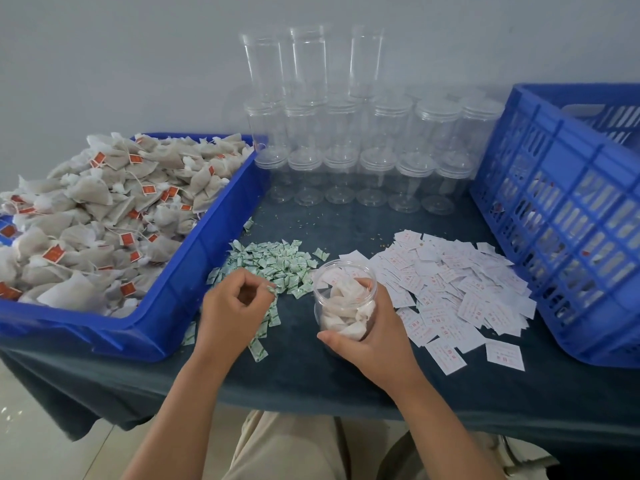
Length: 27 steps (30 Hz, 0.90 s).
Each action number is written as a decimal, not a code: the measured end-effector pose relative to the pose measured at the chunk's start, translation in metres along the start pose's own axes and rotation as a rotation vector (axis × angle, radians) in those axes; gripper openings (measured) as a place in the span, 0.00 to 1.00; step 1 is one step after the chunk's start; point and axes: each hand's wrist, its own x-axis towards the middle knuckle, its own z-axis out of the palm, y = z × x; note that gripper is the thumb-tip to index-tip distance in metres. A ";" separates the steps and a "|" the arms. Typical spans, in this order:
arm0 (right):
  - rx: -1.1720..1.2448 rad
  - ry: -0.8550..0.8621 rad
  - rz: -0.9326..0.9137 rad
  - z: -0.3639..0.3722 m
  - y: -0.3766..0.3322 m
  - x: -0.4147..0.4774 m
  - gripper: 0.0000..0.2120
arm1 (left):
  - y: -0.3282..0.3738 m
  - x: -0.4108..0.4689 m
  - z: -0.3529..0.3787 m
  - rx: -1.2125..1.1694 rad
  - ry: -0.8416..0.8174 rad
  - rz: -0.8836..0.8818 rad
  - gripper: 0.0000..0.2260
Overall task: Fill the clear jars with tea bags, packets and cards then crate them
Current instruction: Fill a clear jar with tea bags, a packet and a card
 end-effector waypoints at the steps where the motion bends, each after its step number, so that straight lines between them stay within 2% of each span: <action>1: -0.001 0.004 -0.003 0.000 0.000 0.000 0.42 | 0.016 0.000 -0.002 -0.042 -0.005 0.042 0.02; 3: -0.002 0.011 -0.005 0.000 0.000 0.002 0.43 | 0.052 0.000 -0.005 -0.124 -0.009 0.119 0.03; 6: 0.002 0.015 -0.010 0.000 0.000 0.002 0.42 | 0.089 0.006 -0.003 -0.090 -0.079 0.213 0.06; 10: 0.016 0.023 -0.019 0.001 -0.001 0.001 0.41 | 0.097 0.014 0.014 0.137 -0.371 0.280 0.02; 13: 0.031 0.036 -0.023 0.001 -0.002 0.000 0.42 | 0.088 0.016 0.024 0.237 -0.467 0.326 0.02; 18: 0.067 0.049 -0.027 0.001 -0.002 0.000 0.42 | 0.076 0.018 0.029 0.148 -0.455 0.342 0.03; 20: 0.104 0.099 -0.031 0.000 -0.001 0.000 0.42 | 0.077 0.016 0.036 -0.049 -0.335 0.325 0.04; 22: 0.131 0.206 -0.040 -0.001 -0.002 0.001 0.40 | 0.077 0.019 0.050 -0.323 -0.125 0.134 0.05; 23: 0.152 0.268 -0.029 -0.002 -0.002 0.001 0.40 | 0.073 0.024 0.060 -0.359 -0.046 0.028 0.05; 25: 0.219 0.387 0.008 -0.003 -0.003 0.003 0.39 | 0.062 0.041 0.080 -0.179 -0.098 -0.059 0.05; 27: 0.241 0.494 0.032 -0.004 -0.005 0.006 0.37 | 0.050 0.058 0.100 0.125 -0.252 -0.011 0.05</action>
